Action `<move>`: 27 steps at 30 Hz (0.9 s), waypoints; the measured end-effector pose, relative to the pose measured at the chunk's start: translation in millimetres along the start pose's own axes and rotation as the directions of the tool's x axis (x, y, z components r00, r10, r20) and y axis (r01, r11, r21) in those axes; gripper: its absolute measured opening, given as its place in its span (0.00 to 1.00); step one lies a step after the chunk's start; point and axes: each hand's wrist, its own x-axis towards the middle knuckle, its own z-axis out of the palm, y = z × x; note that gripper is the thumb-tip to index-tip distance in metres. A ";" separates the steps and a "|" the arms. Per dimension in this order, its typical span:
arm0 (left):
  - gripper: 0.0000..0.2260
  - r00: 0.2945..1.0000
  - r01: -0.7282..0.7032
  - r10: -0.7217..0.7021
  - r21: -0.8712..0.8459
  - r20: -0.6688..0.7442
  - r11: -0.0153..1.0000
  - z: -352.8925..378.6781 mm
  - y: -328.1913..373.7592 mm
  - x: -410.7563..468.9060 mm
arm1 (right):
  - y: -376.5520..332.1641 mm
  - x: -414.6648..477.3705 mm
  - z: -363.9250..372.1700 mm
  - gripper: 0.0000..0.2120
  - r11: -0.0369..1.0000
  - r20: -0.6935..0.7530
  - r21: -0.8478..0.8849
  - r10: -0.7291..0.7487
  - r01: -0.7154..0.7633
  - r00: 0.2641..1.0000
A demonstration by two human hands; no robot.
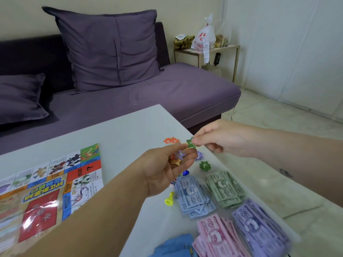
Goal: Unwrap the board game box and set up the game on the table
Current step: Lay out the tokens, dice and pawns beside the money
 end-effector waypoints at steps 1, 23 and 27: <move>0.08 1.000 0.007 -0.007 -0.019 -0.013 1.000 0.3 0.5 -0.9 | 2.8 -1.0 -4.4 0.04 1.000 -0.013 0.008 0.015 -0.015 1.000; 0.09 0.998 0.007 -0.003 0.053 -0.070 0.999 -5.1 -3.4 13.7 | 14.6 20.6 6.2 0.02 0.999 -0.037 -0.046 -0.012 0.011 0.999; 0.13 0.994 0.008 -0.011 -0.028 -0.109 1.000 -10.9 1.9 12.4 | 23.0 27.2 1.1 0.03 0.975 -0.086 -0.218 -0.055 0.035 0.995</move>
